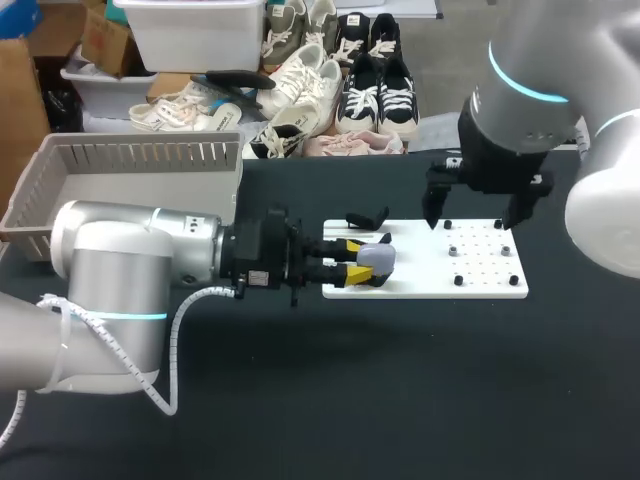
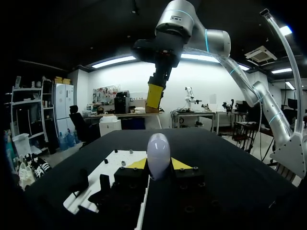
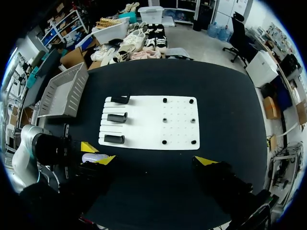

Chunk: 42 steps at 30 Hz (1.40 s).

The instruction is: Pick up each earbud case from the left stands, insert the matching earbuds, close the lid, and place the case in the box.

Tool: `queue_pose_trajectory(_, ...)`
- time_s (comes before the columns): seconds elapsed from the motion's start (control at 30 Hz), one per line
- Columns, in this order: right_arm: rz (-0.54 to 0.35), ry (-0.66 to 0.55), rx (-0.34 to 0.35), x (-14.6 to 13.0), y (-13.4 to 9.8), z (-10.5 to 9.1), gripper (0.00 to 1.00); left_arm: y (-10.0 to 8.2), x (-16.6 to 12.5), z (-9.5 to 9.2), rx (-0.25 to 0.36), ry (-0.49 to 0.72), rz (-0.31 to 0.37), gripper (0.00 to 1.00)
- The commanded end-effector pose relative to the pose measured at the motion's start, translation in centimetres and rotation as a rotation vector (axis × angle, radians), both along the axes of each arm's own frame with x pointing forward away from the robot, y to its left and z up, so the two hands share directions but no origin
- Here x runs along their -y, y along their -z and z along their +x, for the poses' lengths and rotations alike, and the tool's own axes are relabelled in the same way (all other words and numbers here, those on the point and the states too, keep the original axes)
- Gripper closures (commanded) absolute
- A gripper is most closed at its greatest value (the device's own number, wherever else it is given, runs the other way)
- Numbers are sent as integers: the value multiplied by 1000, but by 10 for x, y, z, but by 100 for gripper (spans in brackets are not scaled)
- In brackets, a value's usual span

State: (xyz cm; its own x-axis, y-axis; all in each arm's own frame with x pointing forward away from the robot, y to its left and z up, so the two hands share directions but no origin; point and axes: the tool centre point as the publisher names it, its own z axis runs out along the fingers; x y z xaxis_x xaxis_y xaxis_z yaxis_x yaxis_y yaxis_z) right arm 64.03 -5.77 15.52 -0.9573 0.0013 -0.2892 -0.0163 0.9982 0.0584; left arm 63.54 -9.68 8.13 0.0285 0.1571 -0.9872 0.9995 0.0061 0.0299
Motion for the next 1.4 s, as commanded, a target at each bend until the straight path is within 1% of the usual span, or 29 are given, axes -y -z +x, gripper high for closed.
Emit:
queue_pose_trajectory(0.03,8,8,112,5,-1,-7,0,-10,-30,-9,9,-83,4,100)
queue_pose_trajectory(0.27,8,8,112,5,-1,-7,0,-19,-72,3,22,-215,20,100)
queue_pose_trajectory(0.33,8,8,112,5,-1,-7,0,-23,-83,9,20,-252,4,100)
queue_pose_trajectory(0.43,8,8,112,5,-1,-7,0,-28,-97,18,26,-307,-1,100)
queue_pose_trajectory(0.57,8,8,112,5,-1,-7,0,-31,-116,34,50,-377,28,100)
queue_pose_trajectory(0.67,8,8,112,5,-1,-7,0,-32,-129,43,47,-432,29,100)
queue_pose_trajectory(0.8,8,8,112,5,-1,-7,0,-31,-151,56,45,-511,50,100)
queue_pose_trajectory(0.87,8,8,112,5,-1,-7,0,-34,-158,58,48,-545,64,100)
queue_pose_trajectory(0.93,8,8,112,5,-1,-7,0,-34,-171,66,41,-588,74,100)
queue_pose_trajectory(1.07,8,8,112,5,-1,-7,0,-36,-182,74,24,-642,90,100)
queue_pose_trajectory(1.1,8,8,112,5,-1,-7,0,-34,-188,80,15,-655,90,100)
queue_pose_trajectory(1.2,8,8,112,5,-1,-7,0,-33,-197,87,7,-690,107,100)
queue_pose_trajectory(1.33,8,8,112,5,-1,-7,0,-29,-212,103,-22,-764,116,100)
queue_pose_trajectory(1.4,8,8,112,5,-1,-7,0,-27,-220,113,-39,-798,133,100)
